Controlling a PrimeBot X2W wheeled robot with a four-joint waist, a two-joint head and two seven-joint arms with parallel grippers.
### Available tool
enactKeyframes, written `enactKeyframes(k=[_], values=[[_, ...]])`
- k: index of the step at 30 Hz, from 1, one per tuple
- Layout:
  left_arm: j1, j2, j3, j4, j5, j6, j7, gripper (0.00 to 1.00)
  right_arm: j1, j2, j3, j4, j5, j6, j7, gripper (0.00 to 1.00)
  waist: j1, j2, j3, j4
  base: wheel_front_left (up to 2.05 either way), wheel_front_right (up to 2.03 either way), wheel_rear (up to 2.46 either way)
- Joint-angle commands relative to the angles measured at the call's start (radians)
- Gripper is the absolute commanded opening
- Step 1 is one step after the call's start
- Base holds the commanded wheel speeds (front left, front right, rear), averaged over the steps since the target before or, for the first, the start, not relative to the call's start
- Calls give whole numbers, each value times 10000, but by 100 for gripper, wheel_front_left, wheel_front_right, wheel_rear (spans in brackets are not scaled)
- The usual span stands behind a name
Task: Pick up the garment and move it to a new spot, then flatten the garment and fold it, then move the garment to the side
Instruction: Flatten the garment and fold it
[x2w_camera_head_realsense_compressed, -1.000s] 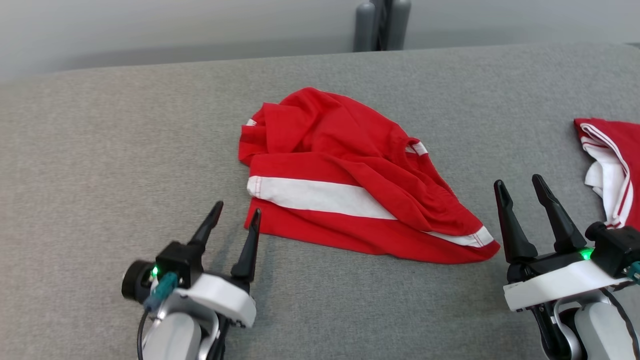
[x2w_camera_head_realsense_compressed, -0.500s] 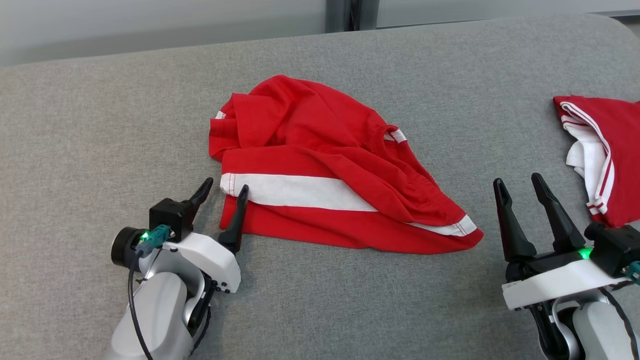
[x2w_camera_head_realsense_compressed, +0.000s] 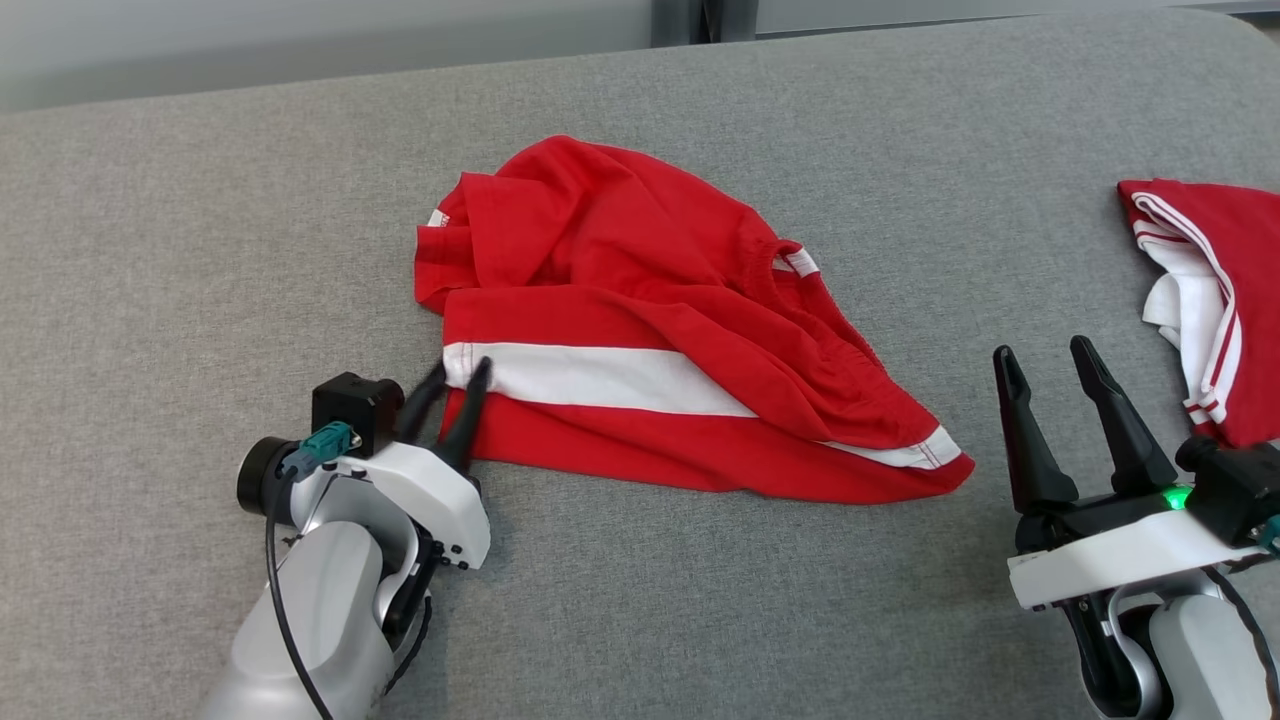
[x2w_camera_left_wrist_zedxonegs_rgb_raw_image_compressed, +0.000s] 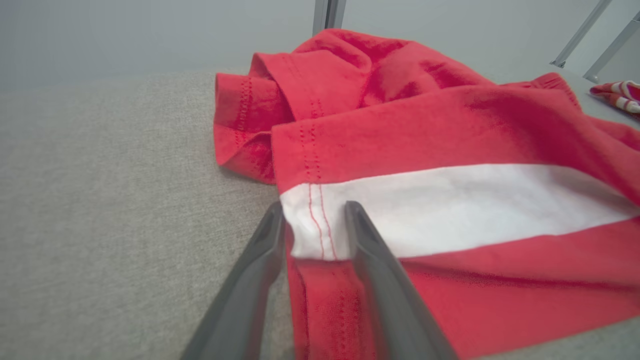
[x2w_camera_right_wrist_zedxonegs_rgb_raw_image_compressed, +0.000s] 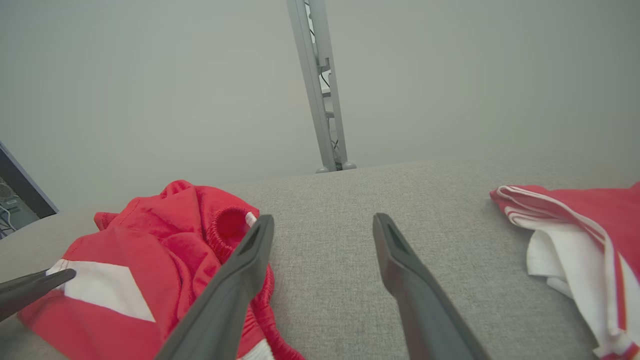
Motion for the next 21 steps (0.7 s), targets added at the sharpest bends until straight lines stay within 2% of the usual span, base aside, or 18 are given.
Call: enactKeyframes(k=[1, 9, 21], values=[[-196, 59, -110, -2, -129, -78, -96, 0, -42, 6, -58, 1, -65, 1, -54, 100, 0, 0, 5, 44, 0, 0, 0], [88, 128, -308, -446, -387, -81, -272, 0, 80, -193, 179, 369, 183, 1, 3, 100, 0, 0, -154, 314, 0, 0, 0], [686, 244, -480, -1231, -522, -71, -327, 0, 447, -1747, 2134, 201, 1491, 1, 855, 100, 0, 0, -396, 672, 0, 0, 0]])
